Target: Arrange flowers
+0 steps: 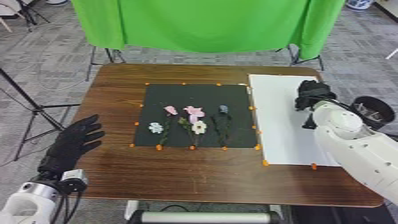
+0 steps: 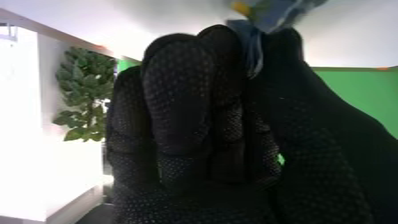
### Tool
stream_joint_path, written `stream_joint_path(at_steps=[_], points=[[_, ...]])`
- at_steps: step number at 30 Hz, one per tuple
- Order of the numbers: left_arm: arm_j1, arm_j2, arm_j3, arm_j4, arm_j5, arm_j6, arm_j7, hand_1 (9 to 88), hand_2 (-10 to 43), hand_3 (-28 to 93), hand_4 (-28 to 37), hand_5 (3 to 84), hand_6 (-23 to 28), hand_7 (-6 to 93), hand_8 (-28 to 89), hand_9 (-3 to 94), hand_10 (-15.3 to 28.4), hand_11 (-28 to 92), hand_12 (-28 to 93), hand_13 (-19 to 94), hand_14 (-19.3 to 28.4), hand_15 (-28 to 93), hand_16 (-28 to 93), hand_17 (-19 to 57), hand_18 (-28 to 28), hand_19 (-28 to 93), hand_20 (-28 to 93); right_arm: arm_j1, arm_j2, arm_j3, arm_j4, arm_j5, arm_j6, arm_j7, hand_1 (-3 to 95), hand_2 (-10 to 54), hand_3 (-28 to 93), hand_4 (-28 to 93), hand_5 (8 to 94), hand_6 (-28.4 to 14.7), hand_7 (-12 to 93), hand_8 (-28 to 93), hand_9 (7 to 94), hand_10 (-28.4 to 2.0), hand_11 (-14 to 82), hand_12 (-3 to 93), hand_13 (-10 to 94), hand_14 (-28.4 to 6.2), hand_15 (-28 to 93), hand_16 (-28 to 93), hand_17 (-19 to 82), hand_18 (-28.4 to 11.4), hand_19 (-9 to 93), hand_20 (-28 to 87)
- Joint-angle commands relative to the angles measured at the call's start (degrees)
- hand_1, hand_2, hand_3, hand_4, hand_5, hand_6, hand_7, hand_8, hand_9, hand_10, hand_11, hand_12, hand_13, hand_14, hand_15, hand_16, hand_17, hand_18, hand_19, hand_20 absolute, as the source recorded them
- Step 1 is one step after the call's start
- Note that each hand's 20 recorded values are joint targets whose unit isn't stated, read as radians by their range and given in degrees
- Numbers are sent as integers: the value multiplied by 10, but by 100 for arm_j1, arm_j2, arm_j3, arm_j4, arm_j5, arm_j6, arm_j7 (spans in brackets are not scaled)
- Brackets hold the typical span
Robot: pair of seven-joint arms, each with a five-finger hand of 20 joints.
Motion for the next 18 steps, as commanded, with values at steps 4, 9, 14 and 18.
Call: stream_joint_path(at_steps=[4,9,14,18], points=[[25,-38,-11,-17,13,-53,-63,266,-48,702,-254,283,36,248,-128,232,118,304,157,183,141,394,-8,-77,217,487,101,-733,-20,693,-974,-166,145,-400,523,-95,814,-283,699,10,526,-53,854,-36,276,503,864,-10,563,224,412,-168,857,235],[47,-64,-16,-28,16,-43,-64,266,-48,702,-254,283,36,248,-128,232,118,303,157,184,141,396,-7,-77,217,488,102,-1182,-238,1113,-1649,-93,187,-721,522,-95,818,-283,705,10,517,-44,863,-37,264,513,869,-9,557,235,415,-169,858,241],[-3,-90,13,-9,33,-88,-104,266,-48,702,-254,283,36,248,-128,232,118,303,157,184,141,393,-9,-77,217,487,102,-1564,-550,1278,-2121,-24,249,-1113,522,-95,821,-283,705,9,514,-38,866,-37,256,519,869,-9,553,245,415,-169,856,246],[-33,-100,30,-3,51,-108,-129,266,-48,703,-254,283,36,246,-128,231,118,303,157,183,141,396,-7,-77,217,488,103,-1731,-825,1236,-2213,-285,123,-1590,521,-95,819,-283,704,9,515,-34,866,-38,254,520,866,-10,554,250,414,-169,856,248]])
